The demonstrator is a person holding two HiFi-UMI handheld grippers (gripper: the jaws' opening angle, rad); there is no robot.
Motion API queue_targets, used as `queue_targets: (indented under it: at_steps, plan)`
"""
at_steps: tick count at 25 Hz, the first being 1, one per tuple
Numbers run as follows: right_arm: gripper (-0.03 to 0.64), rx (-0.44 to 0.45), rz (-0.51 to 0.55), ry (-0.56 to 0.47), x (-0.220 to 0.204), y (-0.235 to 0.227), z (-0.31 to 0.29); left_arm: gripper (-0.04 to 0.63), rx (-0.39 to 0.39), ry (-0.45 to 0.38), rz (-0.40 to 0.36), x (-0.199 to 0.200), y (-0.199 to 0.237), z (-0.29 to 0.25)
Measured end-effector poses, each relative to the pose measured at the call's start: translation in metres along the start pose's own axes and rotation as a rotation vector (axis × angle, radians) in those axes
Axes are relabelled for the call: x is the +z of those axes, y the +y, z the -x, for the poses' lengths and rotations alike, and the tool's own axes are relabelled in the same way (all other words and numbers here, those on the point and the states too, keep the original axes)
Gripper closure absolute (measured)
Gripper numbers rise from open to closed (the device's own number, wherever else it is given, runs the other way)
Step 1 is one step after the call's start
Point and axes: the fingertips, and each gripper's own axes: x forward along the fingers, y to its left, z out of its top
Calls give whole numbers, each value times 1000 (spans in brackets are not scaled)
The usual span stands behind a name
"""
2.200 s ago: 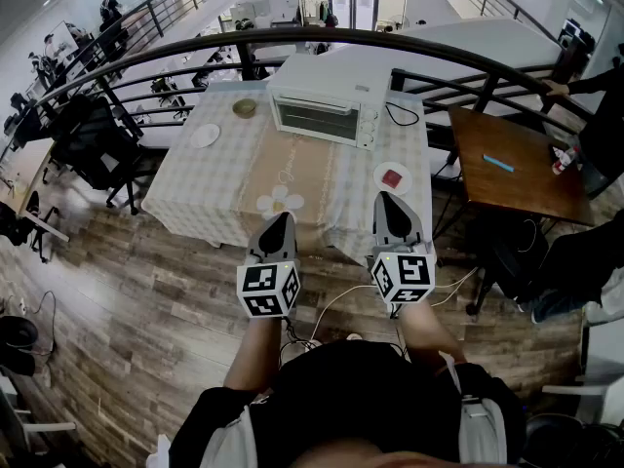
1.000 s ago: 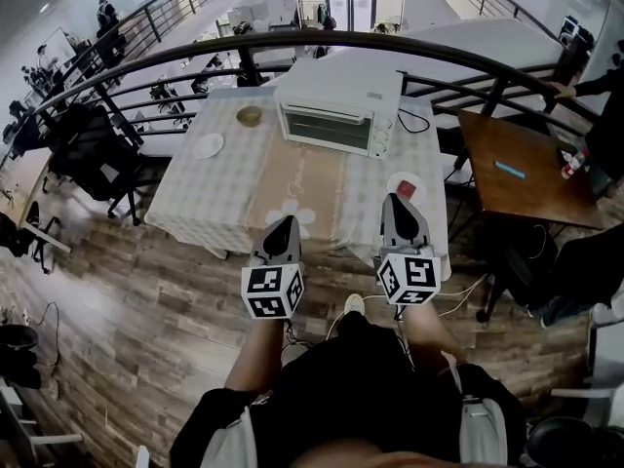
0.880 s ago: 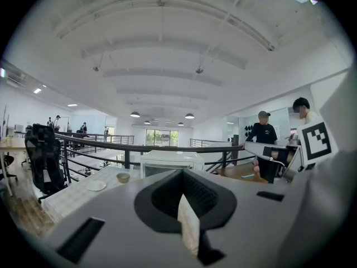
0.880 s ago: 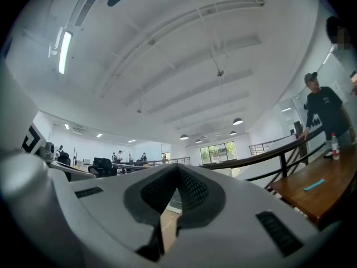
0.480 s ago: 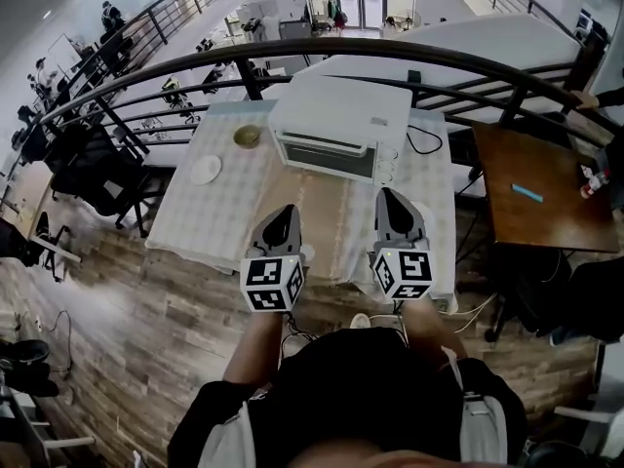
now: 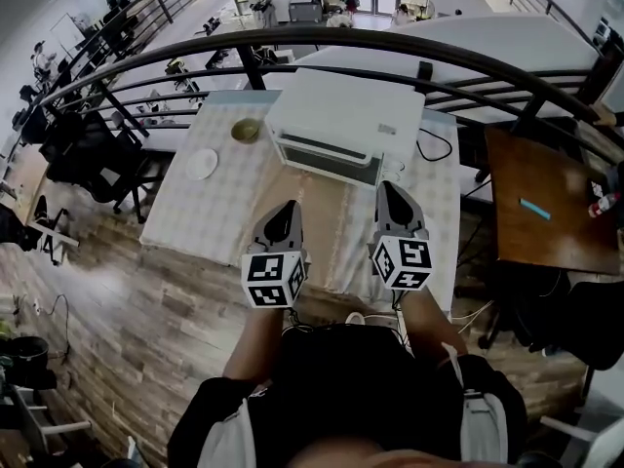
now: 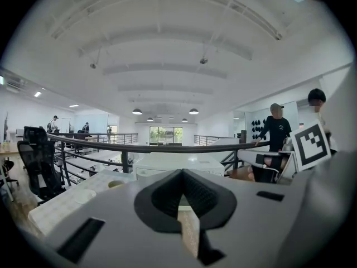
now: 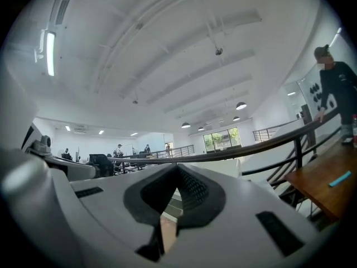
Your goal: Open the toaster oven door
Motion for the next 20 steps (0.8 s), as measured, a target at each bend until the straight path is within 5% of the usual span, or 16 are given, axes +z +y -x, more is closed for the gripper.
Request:
queue_targets:
  at_steps: [10,20]
  plan:
    - [554,-145,-179,156,-36,-22,-54,583,-83,-2,-21,6,24,-33]
    - [528,-284,-196,330,-79,-35,-107,583,-125,-9,-18,14,66,-41]
